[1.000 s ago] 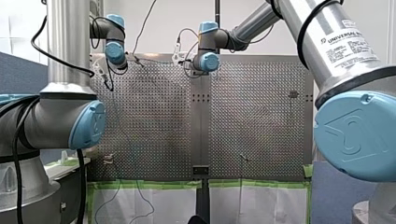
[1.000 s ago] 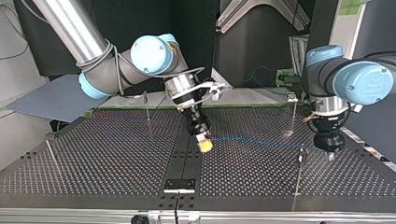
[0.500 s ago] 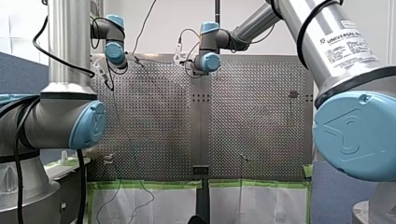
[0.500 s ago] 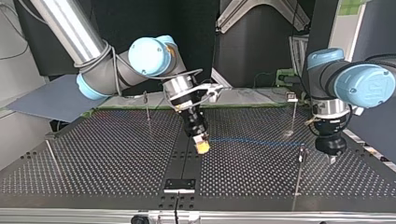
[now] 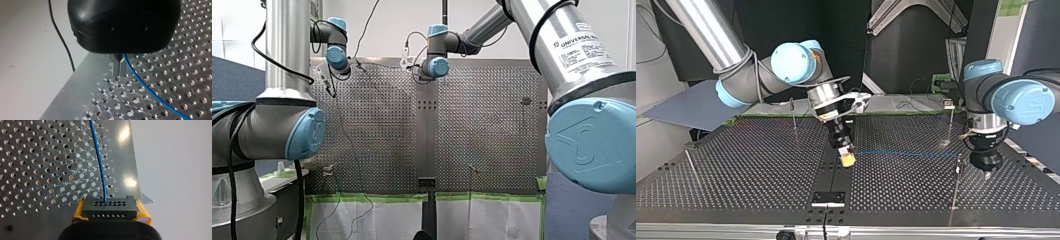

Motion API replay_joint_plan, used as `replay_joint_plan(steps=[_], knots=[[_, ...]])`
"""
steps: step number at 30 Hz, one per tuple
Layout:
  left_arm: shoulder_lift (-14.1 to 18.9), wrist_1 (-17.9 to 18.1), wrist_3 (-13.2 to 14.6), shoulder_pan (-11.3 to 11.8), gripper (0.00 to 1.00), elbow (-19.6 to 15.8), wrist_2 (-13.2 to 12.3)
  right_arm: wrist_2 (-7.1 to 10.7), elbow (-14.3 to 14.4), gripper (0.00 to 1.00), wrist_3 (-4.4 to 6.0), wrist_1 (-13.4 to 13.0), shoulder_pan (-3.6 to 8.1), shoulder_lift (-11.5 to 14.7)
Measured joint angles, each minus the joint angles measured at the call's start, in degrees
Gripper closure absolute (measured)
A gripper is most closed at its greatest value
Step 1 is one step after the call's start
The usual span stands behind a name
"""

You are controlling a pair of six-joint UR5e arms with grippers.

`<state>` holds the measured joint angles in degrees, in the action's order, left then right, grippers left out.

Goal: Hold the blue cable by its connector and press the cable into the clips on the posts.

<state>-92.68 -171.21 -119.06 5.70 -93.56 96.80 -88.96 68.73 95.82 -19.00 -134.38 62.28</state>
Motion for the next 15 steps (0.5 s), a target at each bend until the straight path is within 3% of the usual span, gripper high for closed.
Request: replay_joint_plan(steps=[15], knots=[[-0.42,0.22,-0.52,0.40,1.00,0.30,-0.33,-0.61,0.01,1.00,-0.04,0.05,0.51,0.00]])
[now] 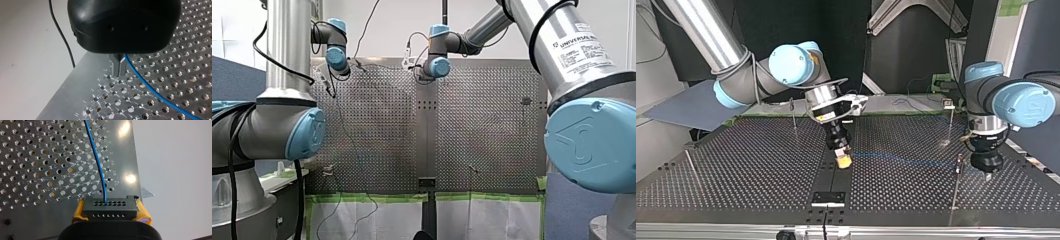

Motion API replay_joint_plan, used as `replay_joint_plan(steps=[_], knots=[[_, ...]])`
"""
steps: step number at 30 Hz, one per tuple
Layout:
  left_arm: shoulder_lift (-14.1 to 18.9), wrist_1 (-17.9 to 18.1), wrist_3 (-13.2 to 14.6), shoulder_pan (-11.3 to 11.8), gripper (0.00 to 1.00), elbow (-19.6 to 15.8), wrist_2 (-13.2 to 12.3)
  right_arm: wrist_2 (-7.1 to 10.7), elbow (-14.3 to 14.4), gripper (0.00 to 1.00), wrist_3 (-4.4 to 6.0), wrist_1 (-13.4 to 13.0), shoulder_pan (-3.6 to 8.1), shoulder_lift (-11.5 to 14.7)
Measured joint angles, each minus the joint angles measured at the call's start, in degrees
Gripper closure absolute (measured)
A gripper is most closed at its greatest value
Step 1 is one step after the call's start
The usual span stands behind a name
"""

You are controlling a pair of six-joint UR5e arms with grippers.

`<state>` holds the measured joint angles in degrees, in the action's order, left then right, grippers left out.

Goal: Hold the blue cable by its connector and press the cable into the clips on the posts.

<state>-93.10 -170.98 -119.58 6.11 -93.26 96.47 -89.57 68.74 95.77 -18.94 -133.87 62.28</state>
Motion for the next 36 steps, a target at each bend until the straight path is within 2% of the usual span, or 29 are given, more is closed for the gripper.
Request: replay_joint_plan(steps=[11,21,32,36], knots=[[0.00,0.31,-0.04,0.40,1.00,-0.01,0.31,-1.26,-0.01,1.00,0.03,0.14,0.44,0.00],[0.00,0.46,0.05,1.06,1.00,-0.05,0.60,-5.01,0.02,1.00,0.09,0.46,1.23,0.00],[0.00,0.94,-0.04,1.13,1.00,-0.05,0.30,-5.33,0.04,1.00,0.03,0.48,1.24,0.00],[0.00,0.98,-0.04,1.14,0.88,-0.05,0.29,-5.29,0.04,1.00,0.00,0.53,1.11,0.00]])
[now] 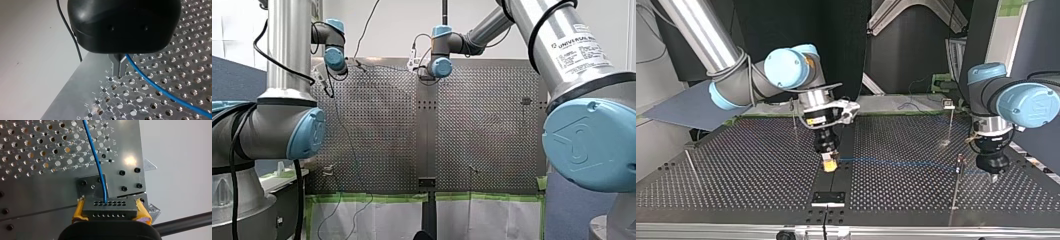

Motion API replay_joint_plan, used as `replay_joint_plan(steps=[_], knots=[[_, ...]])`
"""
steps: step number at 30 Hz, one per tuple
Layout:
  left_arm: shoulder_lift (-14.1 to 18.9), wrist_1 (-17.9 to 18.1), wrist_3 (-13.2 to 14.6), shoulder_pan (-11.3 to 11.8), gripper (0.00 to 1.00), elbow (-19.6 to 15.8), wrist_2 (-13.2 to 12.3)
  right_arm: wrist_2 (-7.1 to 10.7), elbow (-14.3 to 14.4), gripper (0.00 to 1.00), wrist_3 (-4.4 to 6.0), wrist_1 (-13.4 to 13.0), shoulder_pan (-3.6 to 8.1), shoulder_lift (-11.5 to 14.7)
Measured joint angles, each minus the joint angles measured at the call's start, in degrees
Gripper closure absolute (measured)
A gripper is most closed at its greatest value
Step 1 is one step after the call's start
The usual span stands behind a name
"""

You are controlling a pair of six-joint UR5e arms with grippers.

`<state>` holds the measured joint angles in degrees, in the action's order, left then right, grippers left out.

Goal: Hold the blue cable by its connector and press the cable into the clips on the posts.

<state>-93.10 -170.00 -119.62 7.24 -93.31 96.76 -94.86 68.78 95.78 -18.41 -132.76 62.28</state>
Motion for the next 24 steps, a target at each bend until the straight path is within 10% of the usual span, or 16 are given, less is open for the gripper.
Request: replay_joint_plan(steps=[18,24], knots=[[0.02,-0.24,0.05,-0.02,0.00,0.00,0.31,0.01,0.00,1.00,-0.22,0.23,-0.35,0.00],[0.03,-0.70,-0.27,-0.41,0.00,-0.01,0.14,0.01,0.00,1.00,-0.22,0.27,-0.37,0.00]])
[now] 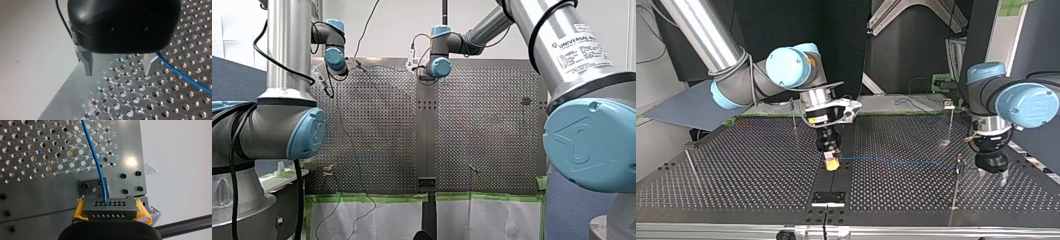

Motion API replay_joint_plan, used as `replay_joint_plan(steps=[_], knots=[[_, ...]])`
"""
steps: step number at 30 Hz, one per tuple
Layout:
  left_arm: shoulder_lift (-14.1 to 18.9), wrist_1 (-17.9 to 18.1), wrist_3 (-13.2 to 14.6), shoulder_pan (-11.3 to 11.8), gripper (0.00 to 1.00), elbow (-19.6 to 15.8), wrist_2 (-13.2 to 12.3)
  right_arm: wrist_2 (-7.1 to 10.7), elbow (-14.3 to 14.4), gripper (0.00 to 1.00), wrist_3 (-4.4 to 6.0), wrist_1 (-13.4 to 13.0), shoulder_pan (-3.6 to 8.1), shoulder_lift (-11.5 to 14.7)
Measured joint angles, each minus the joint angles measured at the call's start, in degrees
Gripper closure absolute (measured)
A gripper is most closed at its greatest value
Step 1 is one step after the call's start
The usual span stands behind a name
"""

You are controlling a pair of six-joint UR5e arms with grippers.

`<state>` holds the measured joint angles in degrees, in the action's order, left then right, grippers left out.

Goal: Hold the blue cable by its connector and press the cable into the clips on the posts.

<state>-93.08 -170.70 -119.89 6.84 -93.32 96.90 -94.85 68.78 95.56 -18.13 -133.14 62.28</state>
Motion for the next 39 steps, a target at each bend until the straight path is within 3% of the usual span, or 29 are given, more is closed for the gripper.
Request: replay_joint_plan(steps=[9,39], knots=[[0.10,-1.06,-0.01,-0.65,0.00,0.01,-0.88,0.00,0.00,1.00,-0.07,0.01,-0.14,0.00],[0.17,-1.58,-0.49,-0.89,0.00,0.00,-0.44,0.01,0.00,1.00,-0.04,0.11,-0.18,0.01]])
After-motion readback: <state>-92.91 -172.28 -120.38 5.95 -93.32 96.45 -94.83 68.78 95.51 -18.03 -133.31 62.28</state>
